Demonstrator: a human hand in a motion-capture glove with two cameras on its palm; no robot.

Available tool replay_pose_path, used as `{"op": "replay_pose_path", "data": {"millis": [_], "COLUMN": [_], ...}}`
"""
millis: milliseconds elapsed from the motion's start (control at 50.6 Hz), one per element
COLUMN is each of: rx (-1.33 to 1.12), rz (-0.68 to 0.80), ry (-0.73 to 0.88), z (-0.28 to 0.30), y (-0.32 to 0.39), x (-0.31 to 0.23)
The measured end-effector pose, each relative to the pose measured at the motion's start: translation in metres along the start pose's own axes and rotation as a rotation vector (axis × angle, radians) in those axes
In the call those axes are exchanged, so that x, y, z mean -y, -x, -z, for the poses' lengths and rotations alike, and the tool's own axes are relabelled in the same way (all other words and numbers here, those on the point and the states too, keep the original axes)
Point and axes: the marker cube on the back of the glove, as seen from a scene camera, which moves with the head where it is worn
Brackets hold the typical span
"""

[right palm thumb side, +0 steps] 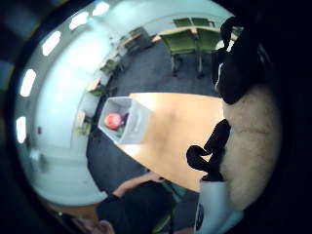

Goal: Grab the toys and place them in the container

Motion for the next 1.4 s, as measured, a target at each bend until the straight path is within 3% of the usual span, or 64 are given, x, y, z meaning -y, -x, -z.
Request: {"op": "replay_pose_path", "data": {"millis": [138, 257, 455, 514, 712, 851, 949, 1147, 1305, 1404], "rx": [0.016, 0.116, 0.22, 0.148, 0.344, 0.05, -0.057, 0.132, 0.037, 0.056], "rz": [0.134, 0.341, 0.338, 0.411, 0.566, 0.532, 0.595, 0.425, 0.374, 0.379], "ry": [-0.04, -0.04, 0.0, -0.003, 0.076, 0.114, 0.148, 0.129, 0.061, 0.071], "z": [0.021, 0.029, 0.017, 0.004, -0.026, -0.062, -0.074, -0.059, -0.044, -0.035], "y": [0.09, 0.176, 0.323, 0.352, 0.36, 0.34, 0.319, 0.323, 0.355, 0.327], "x": [0.025, 0.044, 0.075, 0.079, 0.095, 0.109, 0.11, 0.105, 0.068, 0.051]}}
